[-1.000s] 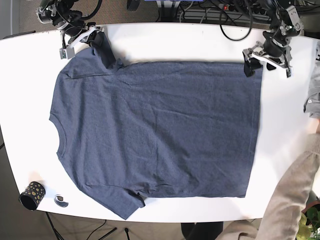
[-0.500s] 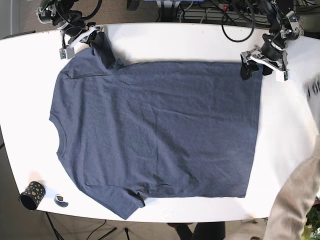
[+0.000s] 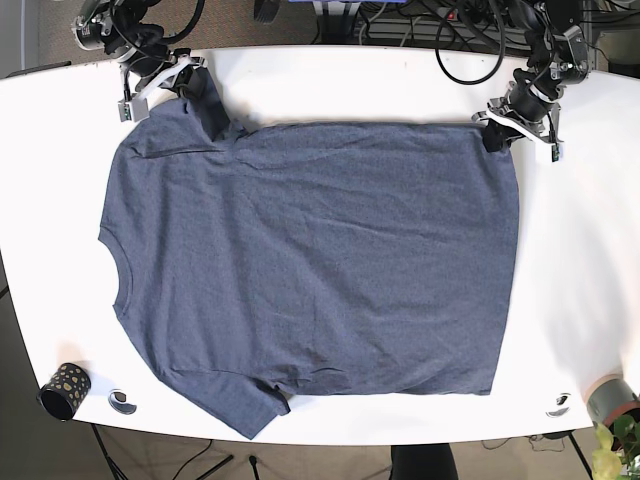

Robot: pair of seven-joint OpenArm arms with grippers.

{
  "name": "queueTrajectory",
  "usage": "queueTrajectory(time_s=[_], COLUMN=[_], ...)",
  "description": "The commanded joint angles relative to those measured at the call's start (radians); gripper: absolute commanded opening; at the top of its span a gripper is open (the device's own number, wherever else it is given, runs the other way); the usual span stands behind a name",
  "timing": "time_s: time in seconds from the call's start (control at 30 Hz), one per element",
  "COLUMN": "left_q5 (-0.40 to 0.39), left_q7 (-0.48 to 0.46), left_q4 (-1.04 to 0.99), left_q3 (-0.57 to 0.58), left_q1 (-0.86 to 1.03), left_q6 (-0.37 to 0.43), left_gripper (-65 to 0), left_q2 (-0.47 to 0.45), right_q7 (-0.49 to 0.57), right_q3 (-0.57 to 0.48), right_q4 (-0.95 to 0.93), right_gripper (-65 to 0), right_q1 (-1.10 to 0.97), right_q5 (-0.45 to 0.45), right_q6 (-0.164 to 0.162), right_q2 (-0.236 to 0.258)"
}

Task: Fold the T-shirt properly
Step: 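Lower both grippers onto the blue shirt's hem edge and pinch it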

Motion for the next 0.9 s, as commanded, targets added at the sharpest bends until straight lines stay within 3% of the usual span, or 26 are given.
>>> queueTrajectory(time_s=[0.0, 0.53, 0.73, 0.87], left_q5=[0.010, 0.008, 0.014, 0.013], left_q7=[0.028, 0.026, 0.029, 0.029], left_q4=[0.017, 0.271, 0.285, 0.285], left_q3=[0.001, -0.024, -0.108, -0.154], left_q1=[0.000, 0.101, 0.169, 0.221], left_q6=[0.004, 0.001, -0.131, -0.194], left_gripper=[-64.2, -65.0, -65.0, -65.0], left_q2=[-0.001, -0.004, 0.004, 0.004], right_q7=[0.013, 0.015, 0.013, 0.013], right_q3=[0.005, 0.019, 0.058, 0.078], right_q4=[0.020, 0.157, 0.197, 0.223], right_gripper=[-65.0, -65.0, -65.0, -65.0], right_q1=[-0.001, -0.070, -0.148, -0.226], right_q5=[0.021, 0.025, 0.026, 0.107], right_q6=[0.002, 0.002, 0.002, 0.002], right_q2=[0.006, 0.006, 0.001, 0.007])
